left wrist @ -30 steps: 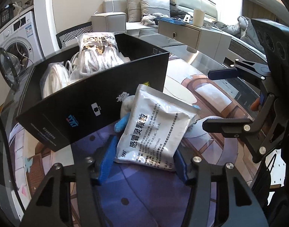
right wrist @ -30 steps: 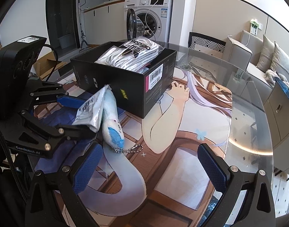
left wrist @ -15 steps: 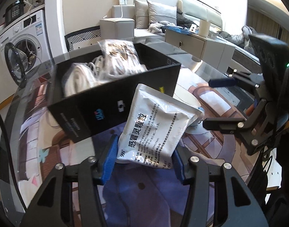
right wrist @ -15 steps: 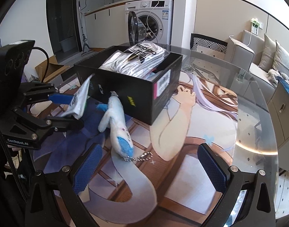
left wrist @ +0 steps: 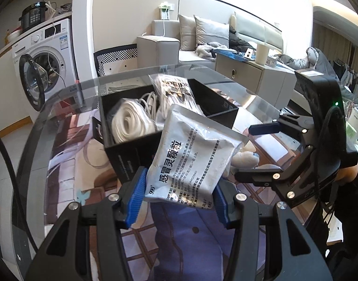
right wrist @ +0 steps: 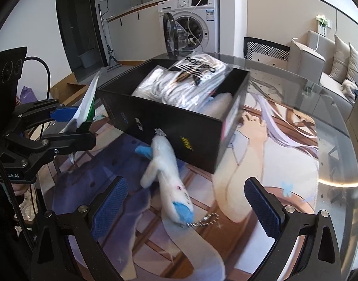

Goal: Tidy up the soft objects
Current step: 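Close the right tool on the white plush toy while the left tool lifts the packet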

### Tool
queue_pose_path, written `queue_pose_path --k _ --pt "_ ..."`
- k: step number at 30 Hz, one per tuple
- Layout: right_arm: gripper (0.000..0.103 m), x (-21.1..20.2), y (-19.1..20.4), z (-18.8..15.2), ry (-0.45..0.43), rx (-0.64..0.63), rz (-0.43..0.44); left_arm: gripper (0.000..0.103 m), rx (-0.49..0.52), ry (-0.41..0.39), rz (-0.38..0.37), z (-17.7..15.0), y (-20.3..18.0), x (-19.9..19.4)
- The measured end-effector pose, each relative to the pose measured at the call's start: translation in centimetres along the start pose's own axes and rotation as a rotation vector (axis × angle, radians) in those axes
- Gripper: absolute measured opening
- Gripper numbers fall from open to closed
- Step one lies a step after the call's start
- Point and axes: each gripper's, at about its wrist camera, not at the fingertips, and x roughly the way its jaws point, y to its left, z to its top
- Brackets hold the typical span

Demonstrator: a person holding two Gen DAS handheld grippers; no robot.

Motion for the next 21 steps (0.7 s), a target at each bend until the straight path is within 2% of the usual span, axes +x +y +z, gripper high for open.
queue_pose_path --k 3,5,9,14,17,21 --pt "0.087 0.5 0.6 0.3 0.008 -0.02 0.007 0.051 -0.011 -0.011 0.009 0.0 0.3 -0.3" --pt "0.083 0.8 1.0 0.4 0.016 -0.033 0.012 0.052 -0.015 -0.016 0.011 0.1 0.4 -0.5" --pt "0.066 1.2 1.6 0.5 0.023 -0.044 0.029 0.051 -0.021 -0.027 0.014 0.2 0.7 -0.8" --pt "0.052 1.6 2.0 0.6 0.036 -0.058 0.039 0.051 -0.035 -0.037 0.026 0.3 1.1 -1.0" --pt "0.036 1.4 2.3 0.5 0.027 -0.067 0.035 0.051 -0.04 -0.04 0.03 0.2 1.3 -1.1" --pt "0.03 0.4 2.6 0.4 -0.016 -0.074 0.025 0.052 -0.05 -0.042 0.038 0.2 1.3 -1.1"
